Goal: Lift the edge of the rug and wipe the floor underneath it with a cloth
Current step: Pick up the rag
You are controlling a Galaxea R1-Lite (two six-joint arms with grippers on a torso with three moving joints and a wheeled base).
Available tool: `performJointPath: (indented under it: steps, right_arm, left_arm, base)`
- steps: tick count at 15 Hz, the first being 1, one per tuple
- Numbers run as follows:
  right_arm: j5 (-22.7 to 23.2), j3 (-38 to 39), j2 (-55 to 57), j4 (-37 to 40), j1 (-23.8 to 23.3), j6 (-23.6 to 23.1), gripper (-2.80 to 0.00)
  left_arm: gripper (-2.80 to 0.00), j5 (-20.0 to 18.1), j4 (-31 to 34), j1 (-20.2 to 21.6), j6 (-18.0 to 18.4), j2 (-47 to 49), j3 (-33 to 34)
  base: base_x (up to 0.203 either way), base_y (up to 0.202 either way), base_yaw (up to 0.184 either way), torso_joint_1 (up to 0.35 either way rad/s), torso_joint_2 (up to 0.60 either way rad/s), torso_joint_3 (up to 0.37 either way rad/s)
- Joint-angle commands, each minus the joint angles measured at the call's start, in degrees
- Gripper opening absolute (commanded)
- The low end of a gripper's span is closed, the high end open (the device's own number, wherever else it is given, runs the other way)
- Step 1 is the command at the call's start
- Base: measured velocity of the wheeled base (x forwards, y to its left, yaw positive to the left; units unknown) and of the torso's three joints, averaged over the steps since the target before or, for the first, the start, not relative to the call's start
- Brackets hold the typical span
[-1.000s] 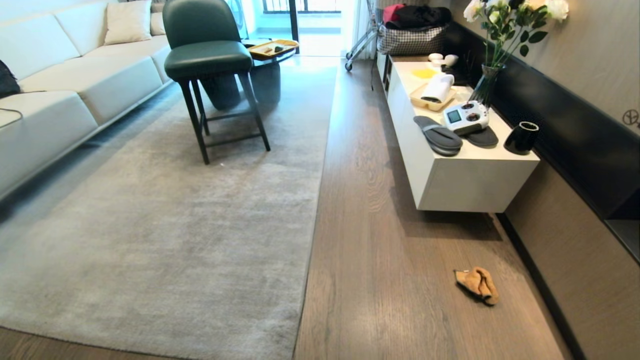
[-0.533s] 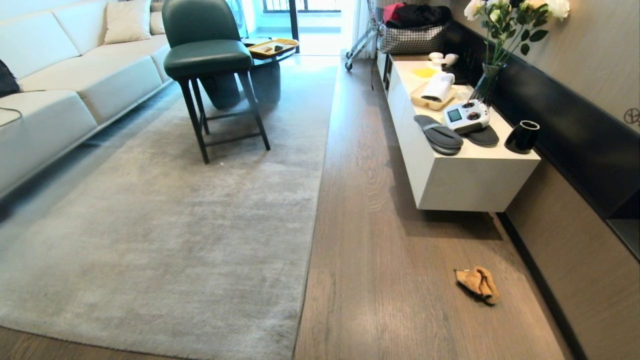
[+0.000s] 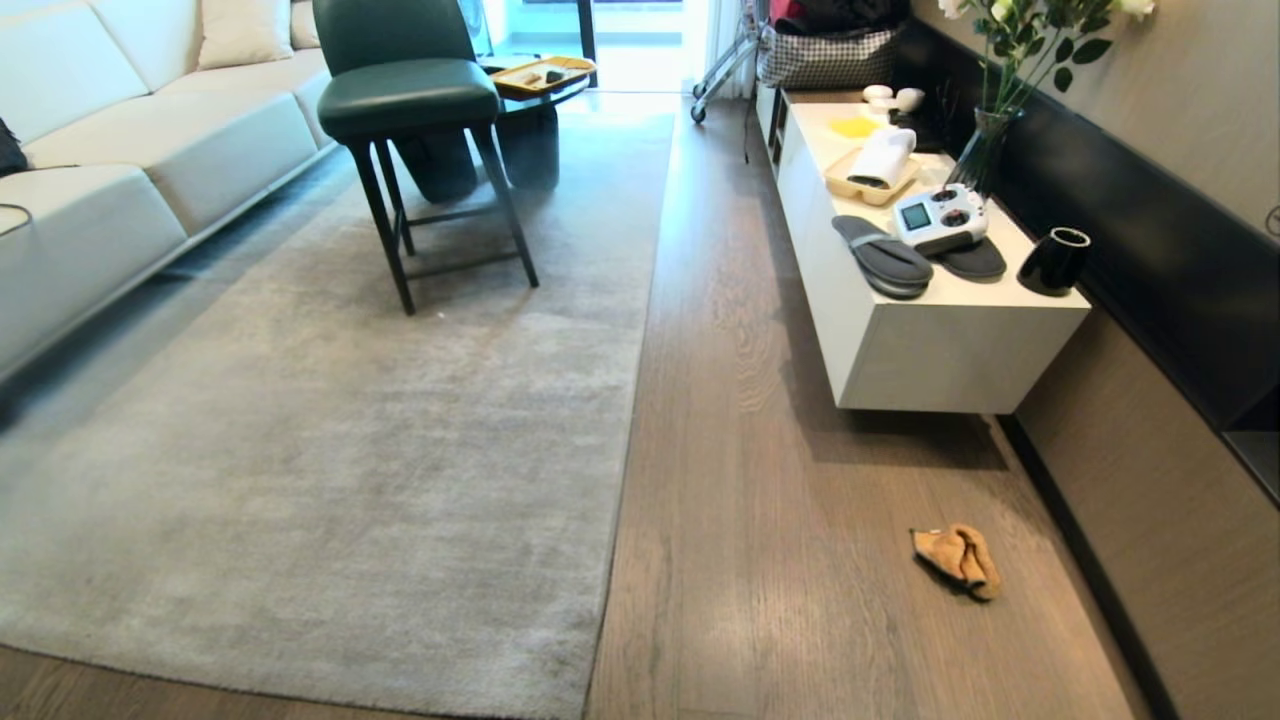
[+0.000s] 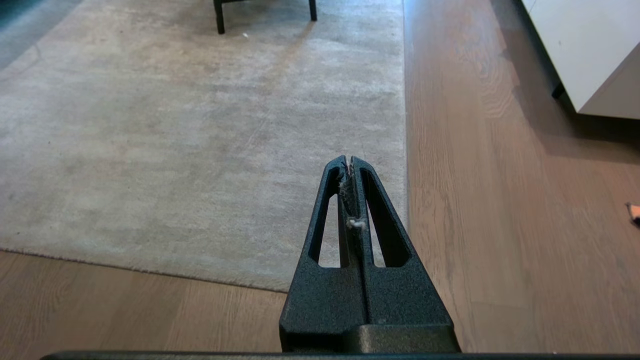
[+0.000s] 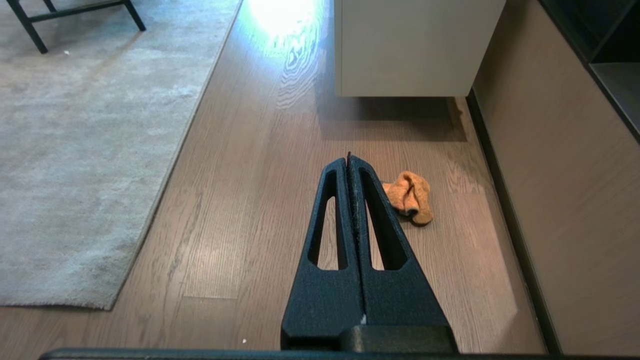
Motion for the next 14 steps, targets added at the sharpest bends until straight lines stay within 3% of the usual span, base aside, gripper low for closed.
performJointPath:
  steps: [1, 14]
  right_arm:
    - [-0.03, 0.00, 0.07, 0.00, 0.01, 0.03, -2.80]
    - [-0.03, 0.00, 0.07, 0.00, 0.01, 0.03, -2.80]
  left_arm:
    - [-2.80, 0.03, -0.08, 0.01, -0.13, 0.00, 0.00]
    - [-2.80, 0.03, -0.08, 0.01, -0.13, 0.00, 0.00]
  base:
    - [0.000, 0.000, 0.000, 0.007, 0.00, -0.168]
    - [0.000, 0.000, 0.000, 0.003, 0.00, -0.197]
